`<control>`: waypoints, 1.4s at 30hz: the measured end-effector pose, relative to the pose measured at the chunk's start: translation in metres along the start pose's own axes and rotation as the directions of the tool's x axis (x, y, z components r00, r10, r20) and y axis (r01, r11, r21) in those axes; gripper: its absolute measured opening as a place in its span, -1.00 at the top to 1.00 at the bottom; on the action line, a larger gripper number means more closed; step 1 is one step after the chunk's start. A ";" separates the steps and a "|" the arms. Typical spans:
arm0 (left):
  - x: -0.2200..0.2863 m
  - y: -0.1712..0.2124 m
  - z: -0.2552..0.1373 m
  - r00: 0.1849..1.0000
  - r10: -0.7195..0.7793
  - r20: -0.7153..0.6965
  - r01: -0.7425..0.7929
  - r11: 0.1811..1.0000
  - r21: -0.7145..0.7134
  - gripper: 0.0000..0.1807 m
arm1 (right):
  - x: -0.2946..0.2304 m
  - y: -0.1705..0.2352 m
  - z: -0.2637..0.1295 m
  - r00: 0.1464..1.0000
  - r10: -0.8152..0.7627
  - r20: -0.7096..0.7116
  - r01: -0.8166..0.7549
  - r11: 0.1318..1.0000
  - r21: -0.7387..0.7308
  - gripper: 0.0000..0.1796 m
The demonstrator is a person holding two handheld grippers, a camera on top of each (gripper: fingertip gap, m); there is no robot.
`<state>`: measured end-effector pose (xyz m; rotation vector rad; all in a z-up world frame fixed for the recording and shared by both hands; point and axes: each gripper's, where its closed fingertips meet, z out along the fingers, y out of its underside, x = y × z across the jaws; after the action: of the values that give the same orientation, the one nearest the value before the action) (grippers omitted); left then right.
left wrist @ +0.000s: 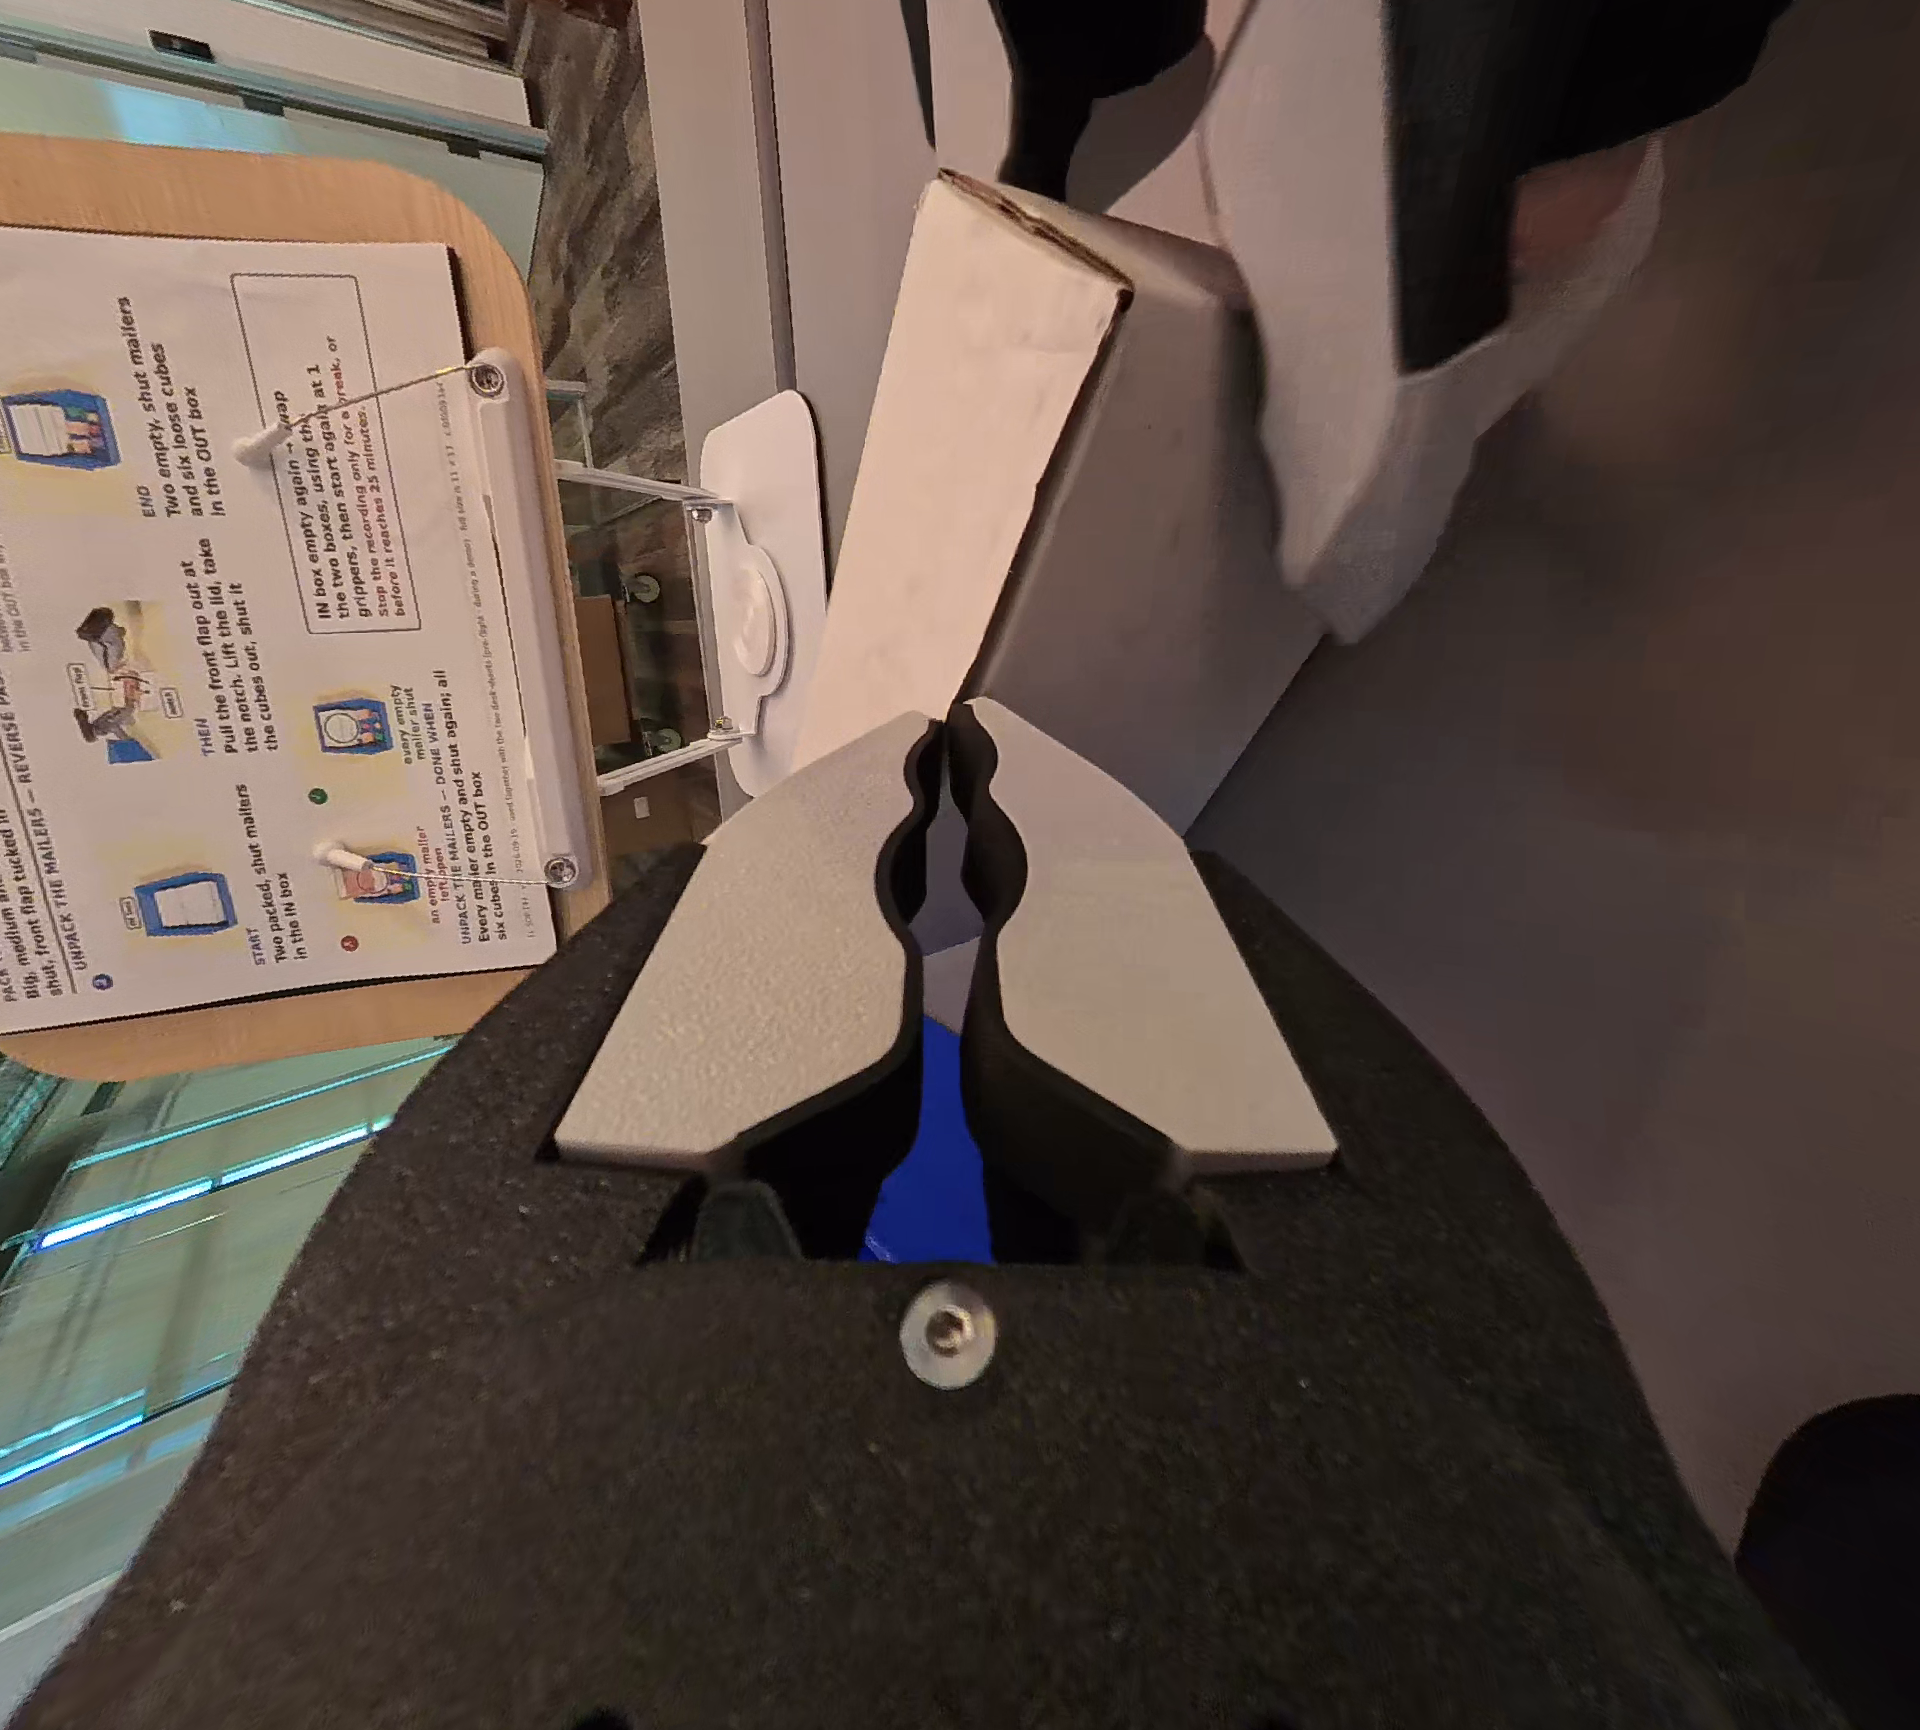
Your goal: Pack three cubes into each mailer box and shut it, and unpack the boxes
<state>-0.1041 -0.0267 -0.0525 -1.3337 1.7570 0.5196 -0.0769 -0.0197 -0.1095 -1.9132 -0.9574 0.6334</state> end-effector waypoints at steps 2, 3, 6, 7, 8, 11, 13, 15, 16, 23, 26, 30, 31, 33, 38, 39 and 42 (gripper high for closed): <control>0.001 -0.002 -0.001 1.000 -0.020 -0.007 0.020 1.000 0.000 0.99 | 0.002 -0.006 -0.002 0.991 0.132 -0.001 -0.132 0.990 0.044 -0.11; 0.002 -0.002 -0.001 0.999 -0.031 -0.009 0.031 0.999 -0.004 0.99 | 0.003 -0.005 -0.002 0.989 0.146 -0.009 -0.146 0.988 0.045 -0.11; 0.001 -0.002 0.000 0.998 -0.063 -0.003 0.063 0.998 -0.014 0.99 | 0.013 -0.006 -0.003 0.988 0.094 -0.123 -0.086 0.994 0.070 -0.12; 0.001 -0.002 0.000 0.997 -0.074 -0.005 0.074 0.997 -0.018 0.99 | 0.015 -0.006 -0.004 0.986 0.071 -0.154 -0.060 0.995 0.077 -0.12; 0.001 -0.002 0.000 0.997 -0.081 -0.008 0.080 0.997 -0.019 0.99 | 0.016 -0.007 -0.004 0.983 0.057 -0.173 -0.043 0.996 0.080 -0.11; 0.002 -0.002 -0.001 0.995 -0.094 -0.028 0.094 0.995 -0.020 0.99 | 0.013 -0.009 -0.004 0.987 -0.003 -0.163 0.017 0.996 0.086 0.10; 0.003 -0.002 -0.003 0.996 -0.085 -0.035 0.084 0.996 -0.020 0.99 | 0.012 -0.009 -0.001 0.996 -0.024 -0.091 0.031 0.997 0.076 0.10; 0.002 -0.004 -0.004 0.996 -0.080 -0.025 0.080 0.997 -0.010 1.00 | 0.012 -0.010 0.000 0.999 0.000 -0.046 0.005 0.996 0.091 0.09; 0.003 -0.004 -0.004 0.996 -0.085 -0.032 0.085 0.996 -0.008 1.00 | 0.011 -0.010 0.000 0.998 -0.027 -0.049 0.031 0.996 0.086 0.09; -0.001 -0.002 -0.001 0.998 -0.059 -0.026 0.059 0.998 -0.021 0.97 | 0.014 -0.003 0.008 0.995 -0.084 -0.056 0.085 0.996 0.014 0.08; -0.008 -0.003 -0.001 0.999 -0.028 0.016 0.028 1.000 -0.009 0.83 | 0.015 -0.003 0.008 0.996 -0.085 -0.037 0.085 0.996 0.007 0.08; -0.016 -0.004 -0.002 0.999 -0.028 0.020 0.028 0.999 0.017 0.69 | 0.014 -0.001 0.007 0.996 -0.089 -0.016 0.089 0.996 -0.012 0.08; -0.018 -0.004 -0.002 0.999 -0.027 0.020 0.026 0.999 0.025 0.67 | 0.014 -0.001 0.007 0.996 -0.091 -0.013 0.091 0.996 -0.017 0.08; -0.017 -0.005 -0.003 1.000 -0.006 0.004 0.005 0.999 0.037 0.64 | 0.013 0.000 0.007 0.994 -0.109 -0.011 0.108 0.994 -0.025 0.08; -0.015 -0.005 -0.003 0.998 0.027 -0.060 -0.024 0.999 0.044 0.62 | 0.013 0.001 0.007 0.990 -0.140 0.007 0.140 0.990 -0.030 0.08; -0.014 -0.006 -0.003 0.996 0.023 -0.091 -0.019 0.999 0.046 0.65 | 0.013 0.001 0.007 0.989 -0.147 0.013 0.147 0.989 -0.030 0.08; -0.011 -0.005 -0.004 0.984 0.000 -0.176 0.008 0.999 0.043 0.66 | 0.012 0.002 0.007 0.985 -0.172 0.014 0.172 0.984 -0.040 0.08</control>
<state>-0.0996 -0.0251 -0.0408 -1.3870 1.8971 0.3684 -0.0745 -0.0074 -0.1158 -1.8399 -1.1364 0.5263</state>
